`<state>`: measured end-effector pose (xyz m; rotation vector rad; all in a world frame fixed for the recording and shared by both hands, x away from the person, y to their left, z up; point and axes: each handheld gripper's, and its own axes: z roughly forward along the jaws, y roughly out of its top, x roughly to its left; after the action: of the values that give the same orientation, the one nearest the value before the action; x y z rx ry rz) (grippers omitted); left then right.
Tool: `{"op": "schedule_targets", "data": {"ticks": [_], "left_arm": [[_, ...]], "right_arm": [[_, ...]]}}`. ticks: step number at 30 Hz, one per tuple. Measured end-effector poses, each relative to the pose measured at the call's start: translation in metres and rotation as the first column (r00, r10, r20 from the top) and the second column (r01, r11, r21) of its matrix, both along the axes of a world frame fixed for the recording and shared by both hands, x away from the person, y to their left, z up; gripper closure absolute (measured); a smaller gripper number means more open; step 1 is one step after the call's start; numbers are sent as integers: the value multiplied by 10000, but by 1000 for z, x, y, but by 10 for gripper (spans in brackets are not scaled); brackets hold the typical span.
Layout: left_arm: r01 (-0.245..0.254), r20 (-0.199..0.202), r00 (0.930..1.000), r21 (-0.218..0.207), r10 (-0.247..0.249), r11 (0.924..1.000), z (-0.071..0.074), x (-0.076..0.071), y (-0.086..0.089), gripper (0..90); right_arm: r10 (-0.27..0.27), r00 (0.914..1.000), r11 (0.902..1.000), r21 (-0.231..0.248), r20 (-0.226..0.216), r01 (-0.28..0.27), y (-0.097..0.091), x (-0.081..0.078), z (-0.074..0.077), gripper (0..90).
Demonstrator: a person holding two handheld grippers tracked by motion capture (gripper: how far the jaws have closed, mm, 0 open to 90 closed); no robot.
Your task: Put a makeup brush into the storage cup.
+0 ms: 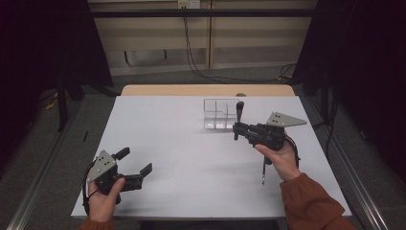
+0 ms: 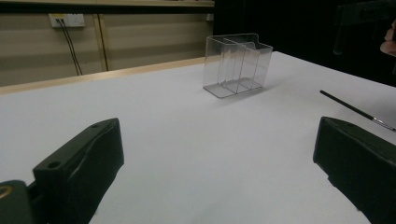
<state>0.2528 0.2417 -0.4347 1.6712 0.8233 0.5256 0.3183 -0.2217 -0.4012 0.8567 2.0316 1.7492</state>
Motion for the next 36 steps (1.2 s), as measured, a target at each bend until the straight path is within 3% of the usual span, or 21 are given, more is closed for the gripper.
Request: {"op": "schedule_targets", "data": {"ticks": [9,21,30,36], "left_arm": [[-115,17,9999,83,115,9999,0,2,-1,19],[23,-74,10000,70,-22,10000,-1,5,0,19],[73,-79,9999,55,-73,10000,-1,7,-2,19],[83,-91,9999,129,-82,9999,-2,8,-1,19]], "right_arm": [[-644,9979,9979,117,104,643,-11,22,10,794],[-1002,9944,9949,-28,332,1004,-6,49,20,794],[-1576,9874,9874,-126,-116,1575,-2,76,8,794],[-1875,9821,9820,-238,-154,1871,-1,88,6,794]]}}
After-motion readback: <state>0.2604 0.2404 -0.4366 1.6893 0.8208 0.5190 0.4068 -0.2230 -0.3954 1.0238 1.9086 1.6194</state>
